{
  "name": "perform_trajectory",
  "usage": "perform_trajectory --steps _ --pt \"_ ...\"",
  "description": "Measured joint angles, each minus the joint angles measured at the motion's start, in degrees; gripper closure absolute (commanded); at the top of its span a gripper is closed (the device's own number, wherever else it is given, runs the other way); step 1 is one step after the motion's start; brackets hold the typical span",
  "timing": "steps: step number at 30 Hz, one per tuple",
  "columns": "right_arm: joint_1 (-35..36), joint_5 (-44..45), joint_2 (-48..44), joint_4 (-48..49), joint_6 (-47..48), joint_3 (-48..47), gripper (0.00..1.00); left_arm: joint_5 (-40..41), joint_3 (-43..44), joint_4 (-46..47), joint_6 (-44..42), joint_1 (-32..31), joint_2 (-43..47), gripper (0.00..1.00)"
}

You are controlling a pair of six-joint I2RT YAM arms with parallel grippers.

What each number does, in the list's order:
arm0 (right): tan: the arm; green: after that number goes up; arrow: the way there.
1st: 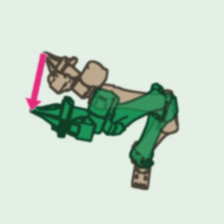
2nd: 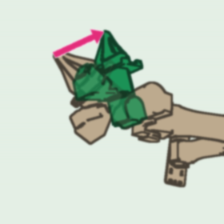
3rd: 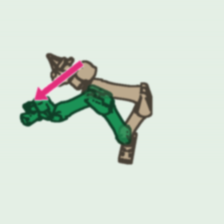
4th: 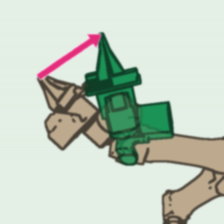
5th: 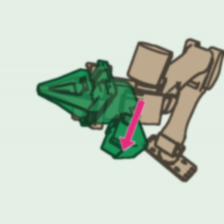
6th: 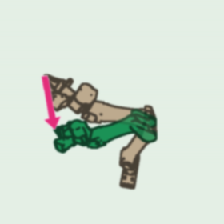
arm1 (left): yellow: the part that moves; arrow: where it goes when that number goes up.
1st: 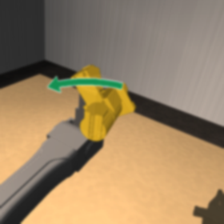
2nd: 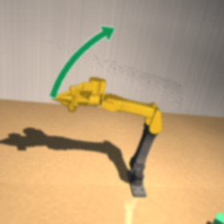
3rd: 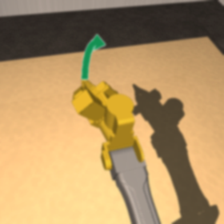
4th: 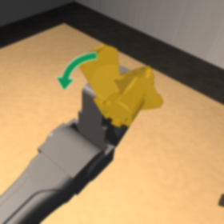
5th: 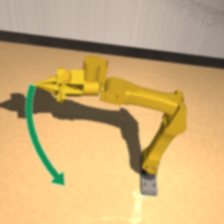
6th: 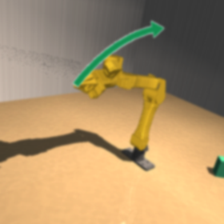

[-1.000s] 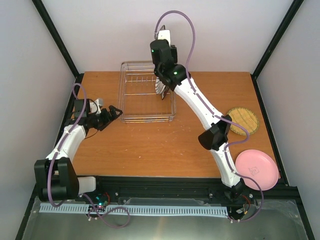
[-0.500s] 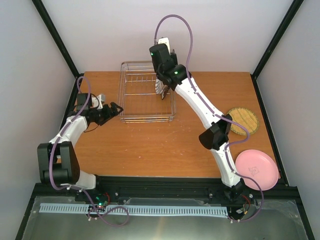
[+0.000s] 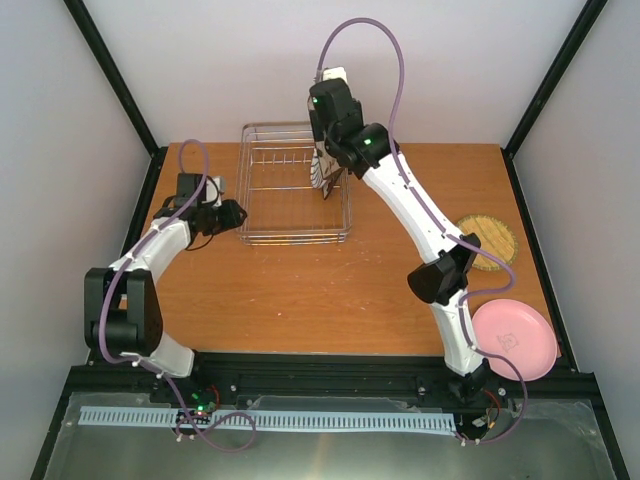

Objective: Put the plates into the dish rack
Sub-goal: Move the dish rack to the center of the board.

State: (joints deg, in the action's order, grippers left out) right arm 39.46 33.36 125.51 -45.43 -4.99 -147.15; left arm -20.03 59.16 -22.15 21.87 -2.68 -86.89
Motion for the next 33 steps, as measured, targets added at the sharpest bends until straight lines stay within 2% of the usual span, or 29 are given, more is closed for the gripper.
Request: perform_trajectory --steps 5,6,16,24,33 --pt "0.0 -1.2 -1.7 0.0 -0.1 0.2 0.97 3.6 0.4 0.0 0.7 -0.7 -1.7 0.98" --pt "0.0 -1.3 -1.8 0.0 -0.2 0.2 0.97 4.0 0.4 0.0 0.8 -0.7 -2.0 0.99" --pt "0.0 -3.6 -1.8 -0.7 -0.6 0.7 0.97 6.3 -0.3 1.0 0.0 -1.6 -2.0 0.99" --pt "0.0 -4.5 -1.8 -3.0 -1.6 0.7 0.97 6.4 -5.6 2.9 1.4 -2.6 2.8 0.99" --pt "0.0 -5.7 -1.8 -5.8 -2.5 0.7 0.97 10.3 -10.1 0.5 7.3 -10.1 9.0 0.99"
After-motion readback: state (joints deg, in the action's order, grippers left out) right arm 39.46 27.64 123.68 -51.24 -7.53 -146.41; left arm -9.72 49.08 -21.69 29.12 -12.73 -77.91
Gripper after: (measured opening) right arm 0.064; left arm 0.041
